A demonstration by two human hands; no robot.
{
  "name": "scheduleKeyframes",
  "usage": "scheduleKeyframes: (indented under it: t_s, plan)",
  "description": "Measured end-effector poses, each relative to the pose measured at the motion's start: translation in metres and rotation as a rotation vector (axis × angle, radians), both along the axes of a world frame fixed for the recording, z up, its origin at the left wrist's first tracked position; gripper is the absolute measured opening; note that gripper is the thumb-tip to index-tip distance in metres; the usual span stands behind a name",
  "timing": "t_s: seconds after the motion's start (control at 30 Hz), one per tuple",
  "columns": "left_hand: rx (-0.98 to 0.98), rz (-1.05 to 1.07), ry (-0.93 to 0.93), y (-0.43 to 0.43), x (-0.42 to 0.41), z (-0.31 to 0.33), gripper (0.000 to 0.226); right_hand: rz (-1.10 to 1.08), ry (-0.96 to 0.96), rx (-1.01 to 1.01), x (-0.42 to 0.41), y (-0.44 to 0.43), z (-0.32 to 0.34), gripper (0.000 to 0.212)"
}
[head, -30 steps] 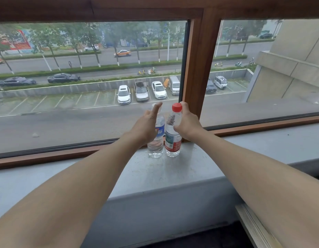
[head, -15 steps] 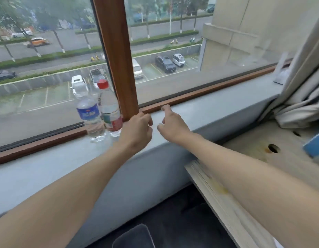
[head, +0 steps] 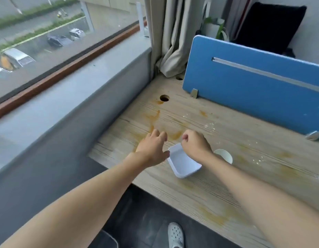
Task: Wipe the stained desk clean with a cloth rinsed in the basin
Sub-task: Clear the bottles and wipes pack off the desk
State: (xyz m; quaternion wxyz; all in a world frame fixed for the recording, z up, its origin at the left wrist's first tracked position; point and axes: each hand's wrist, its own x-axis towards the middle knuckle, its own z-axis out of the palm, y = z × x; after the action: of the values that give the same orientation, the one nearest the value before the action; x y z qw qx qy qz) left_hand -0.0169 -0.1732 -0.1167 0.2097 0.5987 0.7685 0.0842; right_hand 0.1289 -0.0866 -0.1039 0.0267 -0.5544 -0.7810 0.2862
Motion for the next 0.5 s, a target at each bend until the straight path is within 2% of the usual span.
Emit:
scheduleKeyframes:
  t_s: [0.1,0.2,0.37,0.5]
  plan:
    - [-0.089,-0.103,0.017,0.017,0.038,-0.016,0.047,-0.078,-0.082,0.0,0.048,0.011,-0.016,0.017]
    - [-0.174,-0.203,0.113,0.027,0.064,-0.033,0.047,-0.098,-0.154,0.041,0.082,0.012,-0.031,0.012]
    - [-0.294,-0.228,0.213,0.033,0.088,-0.058,0.046,-0.02,-0.336,0.118,0.11,0.009,-0.053,0.015]
    - [-0.296,-0.21,0.274,0.031,0.098,-0.067,0.026,0.023,-0.492,0.156,0.112,0.01,-0.066,0.021]
